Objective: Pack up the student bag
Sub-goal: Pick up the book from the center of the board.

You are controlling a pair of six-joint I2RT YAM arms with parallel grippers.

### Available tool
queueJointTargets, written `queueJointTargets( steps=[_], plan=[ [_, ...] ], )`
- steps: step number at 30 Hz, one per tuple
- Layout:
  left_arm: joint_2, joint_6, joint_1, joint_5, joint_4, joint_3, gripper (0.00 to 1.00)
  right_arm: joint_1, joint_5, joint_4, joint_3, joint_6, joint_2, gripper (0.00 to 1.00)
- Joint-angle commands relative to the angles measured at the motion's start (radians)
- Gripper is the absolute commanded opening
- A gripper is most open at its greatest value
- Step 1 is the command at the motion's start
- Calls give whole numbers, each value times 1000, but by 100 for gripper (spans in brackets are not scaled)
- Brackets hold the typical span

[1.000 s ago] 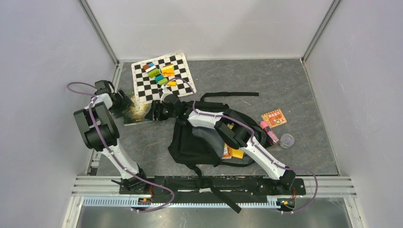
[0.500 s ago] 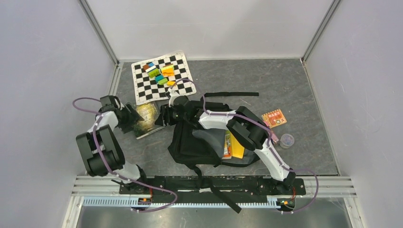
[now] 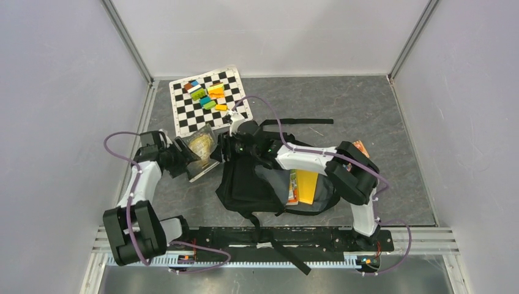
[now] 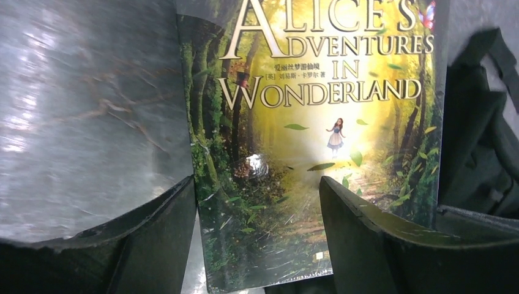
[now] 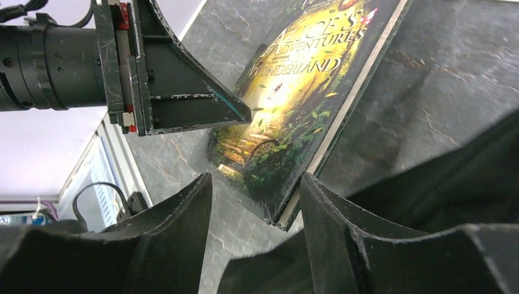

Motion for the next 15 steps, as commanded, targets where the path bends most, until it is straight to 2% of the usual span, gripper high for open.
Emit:
queueJointTargets(
  steps=[1,6,10,15],
  plan=[
    [-99,-125,-119,143,-9,-8,76,52,-4,38,-105,-32,-158,59],
    [-162,-217,-289,85,15,-22,76,52,75,4,-272,-63,-324,59],
    [-213,-332,-429,44,95,-93,76,52,129,-38,-377,-73,-438,59],
    [-256,-385,-493,3,157,-170,77,49,212,-81,-467,-85,-490,61]
  ],
)
